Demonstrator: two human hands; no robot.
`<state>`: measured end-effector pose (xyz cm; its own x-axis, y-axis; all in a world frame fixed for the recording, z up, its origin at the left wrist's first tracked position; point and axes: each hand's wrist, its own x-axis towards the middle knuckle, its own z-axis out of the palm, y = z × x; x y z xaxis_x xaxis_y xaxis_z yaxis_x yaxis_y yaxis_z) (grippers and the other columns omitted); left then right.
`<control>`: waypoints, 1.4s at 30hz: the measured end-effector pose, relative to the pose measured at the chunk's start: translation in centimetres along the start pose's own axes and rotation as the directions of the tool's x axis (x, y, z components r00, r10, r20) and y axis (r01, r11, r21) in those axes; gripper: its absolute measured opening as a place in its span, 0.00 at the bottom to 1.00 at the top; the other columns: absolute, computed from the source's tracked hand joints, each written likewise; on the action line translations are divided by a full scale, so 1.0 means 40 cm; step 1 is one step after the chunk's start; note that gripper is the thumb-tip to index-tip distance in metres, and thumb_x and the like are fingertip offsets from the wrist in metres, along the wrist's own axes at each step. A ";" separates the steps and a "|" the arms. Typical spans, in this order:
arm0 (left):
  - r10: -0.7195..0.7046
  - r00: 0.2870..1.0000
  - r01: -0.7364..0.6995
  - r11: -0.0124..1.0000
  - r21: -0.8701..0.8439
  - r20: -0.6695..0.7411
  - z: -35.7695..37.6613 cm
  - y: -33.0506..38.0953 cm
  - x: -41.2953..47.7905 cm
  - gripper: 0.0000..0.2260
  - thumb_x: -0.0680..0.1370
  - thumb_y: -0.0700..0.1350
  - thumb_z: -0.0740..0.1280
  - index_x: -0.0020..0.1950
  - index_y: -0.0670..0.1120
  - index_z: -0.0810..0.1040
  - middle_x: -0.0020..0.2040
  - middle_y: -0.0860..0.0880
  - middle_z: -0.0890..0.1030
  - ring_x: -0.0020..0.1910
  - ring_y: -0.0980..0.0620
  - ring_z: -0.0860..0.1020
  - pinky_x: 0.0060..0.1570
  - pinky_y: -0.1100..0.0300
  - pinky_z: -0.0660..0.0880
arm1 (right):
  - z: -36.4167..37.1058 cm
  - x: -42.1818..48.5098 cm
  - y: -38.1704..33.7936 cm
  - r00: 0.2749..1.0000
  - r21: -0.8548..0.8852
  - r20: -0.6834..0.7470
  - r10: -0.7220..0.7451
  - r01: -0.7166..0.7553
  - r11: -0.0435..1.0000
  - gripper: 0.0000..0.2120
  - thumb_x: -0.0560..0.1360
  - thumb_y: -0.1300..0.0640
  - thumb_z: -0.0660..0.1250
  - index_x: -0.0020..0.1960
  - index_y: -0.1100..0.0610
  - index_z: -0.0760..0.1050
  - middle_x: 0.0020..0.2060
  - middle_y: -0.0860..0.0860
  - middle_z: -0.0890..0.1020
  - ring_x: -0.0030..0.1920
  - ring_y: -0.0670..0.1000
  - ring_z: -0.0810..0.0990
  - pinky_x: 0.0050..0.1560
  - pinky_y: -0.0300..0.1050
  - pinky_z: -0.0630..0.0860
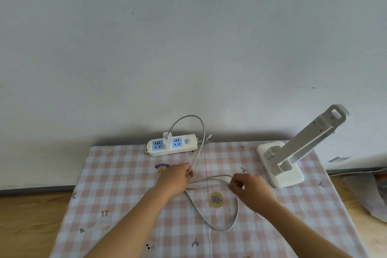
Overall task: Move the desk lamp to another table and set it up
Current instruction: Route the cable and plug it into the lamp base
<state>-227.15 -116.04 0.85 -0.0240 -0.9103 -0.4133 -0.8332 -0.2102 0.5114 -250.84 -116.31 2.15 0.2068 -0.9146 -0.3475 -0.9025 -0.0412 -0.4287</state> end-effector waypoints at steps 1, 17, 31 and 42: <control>-0.042 0.998 0.037 0.993 -0.110 -0.049 -0.013 -0.005 0.001 0.06 0.78 0.45 0.60 0.47 0.51 0.76 0.43 0.52 0.81 0.40 0.51 0.80 0.43 0.55 0.76 | -0.018 0.000 0.000 0.996 0.102 -0.080 0.036 -0.028 0.994 0.10 0.76 0.48 0.63 0.38 0.49 0.76 0.34 0.45 0.83 0.37 0.47 0.79 0.39 0.46 0.77; -0.217 0.965 0.081 0.779 -0.622 -0.147 -0.069 0.009 0.012 0.12 0.80 0.48 0.60 0.42 0.44 0.79 0.29 0.50 0.74 0.24 0.55 0.68 0.26 0.63 0.66 | -0.108 0.002 0.065 0.806 0.912 0.249 0.537 -0.382 0.150 0.10 0.80 0.56 0.58 0.53 0.60 0.75 0.30 0.59 0.85 0.17 0.46 0.62 0.16 0.35 0.60; -0.267 0.962 0.222 0.662 -0.716 0.052 -0.041 0.002 0.006 0.03 0.76 0.41 0.65 0.43 0.44 0.77 0.34 0.47 0.77 0.26 0.54 0.72 0.23 0.65 0.72 | -0.042 -0.019 -0.030 0.955 0.123 -0.295 0.010 0.028 0.992 0.07 0.75 0.57 0.65 0.51 0.48 0.77 0.49 0.46 0.82 0.40 0.45 0.78 0.41 0.40 0.74; -0.206 0.976 0.201 0.768 -0.608 0.063 -0.038 -0.021 0.010 0.03 0.71 0.42 0.70 0.41 0.50 0.78 0.33 0.54 0.78 0.25 0.61 0.75 0.23 0.68 0.69 | 0.063 0.021 -0.056 0.973 -0.254 0.232 -0.004 0.064 0.965 0.21 0.72 0.67 0.59 0.55 0.47 0.79 0.53 0.49 0.81 0.52 0.51 0.80 0.45 0.41 0.76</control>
<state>-225.62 -116.80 1.42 0.1138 -0.8231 -0.5564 -0.3088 -0.5616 0.7676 -247.69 -115.98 0.70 0.2923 -0.7964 -0.5295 -0.9536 -0.2008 -0.2243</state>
